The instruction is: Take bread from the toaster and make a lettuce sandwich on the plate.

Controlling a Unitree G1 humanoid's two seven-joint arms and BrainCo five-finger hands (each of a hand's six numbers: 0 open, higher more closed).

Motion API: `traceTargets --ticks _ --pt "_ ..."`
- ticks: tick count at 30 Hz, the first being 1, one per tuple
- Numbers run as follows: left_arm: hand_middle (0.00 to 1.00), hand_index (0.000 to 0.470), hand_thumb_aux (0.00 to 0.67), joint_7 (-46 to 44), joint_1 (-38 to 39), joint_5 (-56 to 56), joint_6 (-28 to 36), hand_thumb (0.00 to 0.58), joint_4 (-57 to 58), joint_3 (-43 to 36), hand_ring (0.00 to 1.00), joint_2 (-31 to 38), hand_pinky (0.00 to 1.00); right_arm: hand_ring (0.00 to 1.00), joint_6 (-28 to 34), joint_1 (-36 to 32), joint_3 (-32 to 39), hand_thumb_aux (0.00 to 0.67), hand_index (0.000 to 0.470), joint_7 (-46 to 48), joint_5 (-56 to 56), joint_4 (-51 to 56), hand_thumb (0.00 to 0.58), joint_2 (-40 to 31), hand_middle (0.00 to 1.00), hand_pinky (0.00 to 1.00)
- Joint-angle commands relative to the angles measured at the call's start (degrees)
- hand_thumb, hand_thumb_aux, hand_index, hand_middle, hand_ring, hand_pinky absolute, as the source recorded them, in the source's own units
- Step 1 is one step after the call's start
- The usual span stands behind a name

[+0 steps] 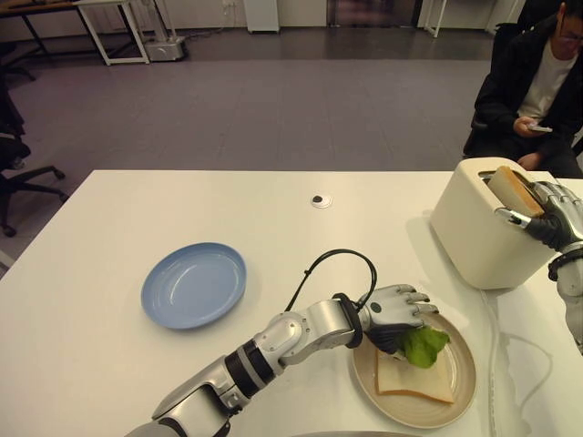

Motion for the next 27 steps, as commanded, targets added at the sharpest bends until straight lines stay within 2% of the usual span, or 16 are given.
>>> traceTargets --ticks 1,2,13,19,21,22,25,27 --pt "0.00 0.000 0.000 0.89 0.20 0.97 0.46 0.000 -0.78 -0.21 0.00 -0.80 0.00 0.00 0.44 -1.99 1.83 0.441 0.310 0.03 -0.88 1.91 0.512 0.49 0.00 0.00" --pt "0.00 0.000 0.000 1.01 0.16 1.14 0.54 0.000 -1.46 0.05 0.00 -0.74 0.00 0.00 0.36 -1.99 1.80 0.670 0.470 0.00 -0.68 1.42 0.580 0.58 0.00 0.00" --pt "0.00 0.000 0.000 1.07 -1.40 1.74 1.67 0.000 -7.00 4.58 0.00 0.88 0.00 0.00 0.28 -2.27 -2.57 0.670 0.470 -1.56 2.35 -8.60 0.580 1.80 0.00 0.00" --pt "0.00 0.000 0.000 2.75 -2.02 0.05 3.40 0.000 -7.80 12.74 0.00 5.13 0.00 0.00 -2.38 -4.59 -10.64 0.670 0.470 -6.01 6.43 -17.77 0.580 2.38 0.00 0.00" --pt "0.00 0.000 0.000 6.56 -2.28 -0.73 3.54 0.000 -10.42 16.67 0.00 5.60 0.00 0.00 -1.96 -5.38 -13.19 0.670 0.470 -1.09 14.60 -21.38 0.580 4.21 0.00 0.00" --pt "0.00 0.000 0.000 10.06 -2.50 -1.11 2.90 0.000 -12.52 18.87 0.00 5.65 0.00 0.00 0.20 -5.64 -14.24 0.670 0.470 3.69 20.96 -22.99 0.580 5.28 0.00 0.00" --pt "0.00 0.000 0.000 19.14 -1.61 -3.59 0.04 0.000 -18.93 26.14 0.00 7.27 0.00 0.00 10.81 -5.02 -16.95 0.670 0.470 19.22 39.84 -26.99 0.580 6.00 0.00 0.00" --pt "0.00 0.000 0.000 21.81 -0.74 -4.80 -1.72 0.000 -21.29 29.07 0.00 8.64 0.00 0.00 17.03 -1.13 -16.19 0.670 0.470 30.73 48.77 -28.78 0.580 3.71 0.00 0.00"
